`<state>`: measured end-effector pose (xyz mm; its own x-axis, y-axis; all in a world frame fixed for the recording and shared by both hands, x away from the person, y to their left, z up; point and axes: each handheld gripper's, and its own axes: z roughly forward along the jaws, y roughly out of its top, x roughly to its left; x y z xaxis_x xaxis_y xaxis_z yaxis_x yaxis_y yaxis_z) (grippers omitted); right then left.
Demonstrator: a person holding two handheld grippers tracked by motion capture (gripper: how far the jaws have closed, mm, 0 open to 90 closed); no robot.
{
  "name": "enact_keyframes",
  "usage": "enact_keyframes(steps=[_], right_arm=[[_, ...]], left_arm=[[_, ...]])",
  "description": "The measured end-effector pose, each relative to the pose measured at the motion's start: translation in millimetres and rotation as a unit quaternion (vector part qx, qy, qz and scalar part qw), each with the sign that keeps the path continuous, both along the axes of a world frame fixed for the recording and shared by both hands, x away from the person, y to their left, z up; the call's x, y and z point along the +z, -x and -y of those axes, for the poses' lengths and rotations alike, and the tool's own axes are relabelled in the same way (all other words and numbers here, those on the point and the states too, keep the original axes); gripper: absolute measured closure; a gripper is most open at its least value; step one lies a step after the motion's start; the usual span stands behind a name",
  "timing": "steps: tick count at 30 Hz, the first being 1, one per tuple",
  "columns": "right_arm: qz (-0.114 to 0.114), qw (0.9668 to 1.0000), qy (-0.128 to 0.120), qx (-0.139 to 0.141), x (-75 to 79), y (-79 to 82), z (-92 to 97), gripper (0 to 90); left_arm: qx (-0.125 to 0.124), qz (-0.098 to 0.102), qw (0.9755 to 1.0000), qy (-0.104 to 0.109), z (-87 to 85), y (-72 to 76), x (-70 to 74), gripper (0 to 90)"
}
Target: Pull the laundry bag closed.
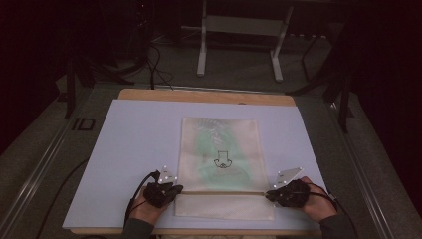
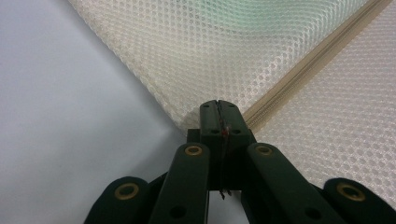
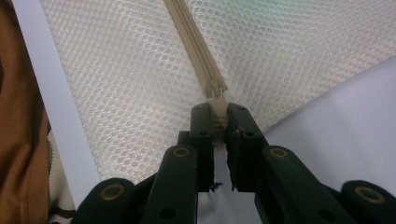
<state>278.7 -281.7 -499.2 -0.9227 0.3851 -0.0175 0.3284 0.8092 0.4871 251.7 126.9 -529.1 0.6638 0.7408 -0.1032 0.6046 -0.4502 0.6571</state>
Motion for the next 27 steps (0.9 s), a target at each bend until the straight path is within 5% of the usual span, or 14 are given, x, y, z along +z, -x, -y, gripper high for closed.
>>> enact_keyframes(steps=[8,18,27], right_arm=[[-0.004,1.0,-0.001,-0.006,-0.5,0.2,0.1,75.6],[-0.001,0.9993,-0.03,-0.023,-0.1,-1.9,0.9,57.8],[0.014,0.996,-0.066,-0.058,2.4,-5.9,8.1,50.8]], left_arm=[[-0.004,0.001,0.9998,0.019,-3.3,-0.2,-1.9,87.8],[-0.01,0.01,0.9997,0.022,-2.2,2.3,-1.8,82.0],[-0.008,0.01,0.9993,0.035,-4.8,2.4,-1.0,81.3]])
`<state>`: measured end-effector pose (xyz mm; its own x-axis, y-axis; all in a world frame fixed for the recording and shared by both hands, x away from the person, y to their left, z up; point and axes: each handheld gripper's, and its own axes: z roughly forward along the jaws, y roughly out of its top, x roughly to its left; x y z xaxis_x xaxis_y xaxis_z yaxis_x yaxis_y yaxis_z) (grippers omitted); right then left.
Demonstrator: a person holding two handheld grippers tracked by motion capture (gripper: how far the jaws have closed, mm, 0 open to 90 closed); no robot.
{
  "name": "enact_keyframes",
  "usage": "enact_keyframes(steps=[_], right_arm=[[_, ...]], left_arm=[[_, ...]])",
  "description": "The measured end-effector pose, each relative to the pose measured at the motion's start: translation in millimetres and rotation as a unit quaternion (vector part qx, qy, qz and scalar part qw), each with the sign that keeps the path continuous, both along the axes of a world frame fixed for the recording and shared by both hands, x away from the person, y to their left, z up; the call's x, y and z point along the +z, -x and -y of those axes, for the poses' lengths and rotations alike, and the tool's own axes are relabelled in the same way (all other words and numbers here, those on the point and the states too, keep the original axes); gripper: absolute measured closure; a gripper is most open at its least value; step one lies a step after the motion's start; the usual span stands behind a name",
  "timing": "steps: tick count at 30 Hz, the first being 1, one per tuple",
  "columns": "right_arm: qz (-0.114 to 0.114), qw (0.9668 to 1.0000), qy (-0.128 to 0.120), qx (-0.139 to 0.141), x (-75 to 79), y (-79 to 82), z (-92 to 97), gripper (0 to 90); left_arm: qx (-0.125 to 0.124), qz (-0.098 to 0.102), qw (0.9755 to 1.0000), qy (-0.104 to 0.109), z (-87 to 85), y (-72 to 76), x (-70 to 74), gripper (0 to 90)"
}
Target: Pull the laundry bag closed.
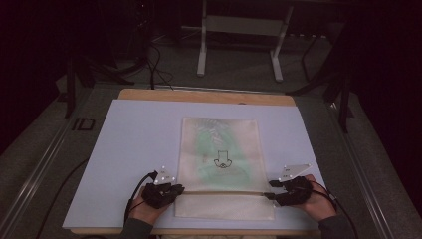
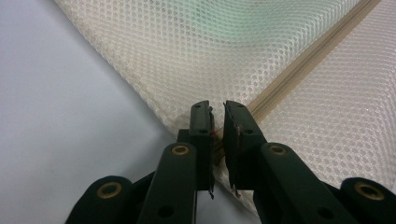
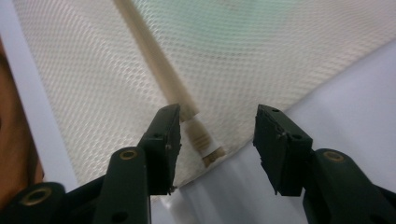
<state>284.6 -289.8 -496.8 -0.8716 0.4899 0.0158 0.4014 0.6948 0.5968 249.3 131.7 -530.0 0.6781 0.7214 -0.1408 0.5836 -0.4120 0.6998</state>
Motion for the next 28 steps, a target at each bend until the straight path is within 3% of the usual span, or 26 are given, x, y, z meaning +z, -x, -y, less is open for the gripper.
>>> enact_keyframes(steps=[11,28], right_arm=[[0.003,0.9992,-0.01,-0.039,-1.3,-4.3,6.2,49.0],[0.018,0.995,-0.02,-0.096,-11.7,-10.8,18.2,50.3]], left_arm=[[0.005,0.015,0.9999,-0.003,-1.6,0.9,1.7,80.6],[0.05,0.029,0.998,-0.026,-16.5,-4.2,1.4,78.1]])
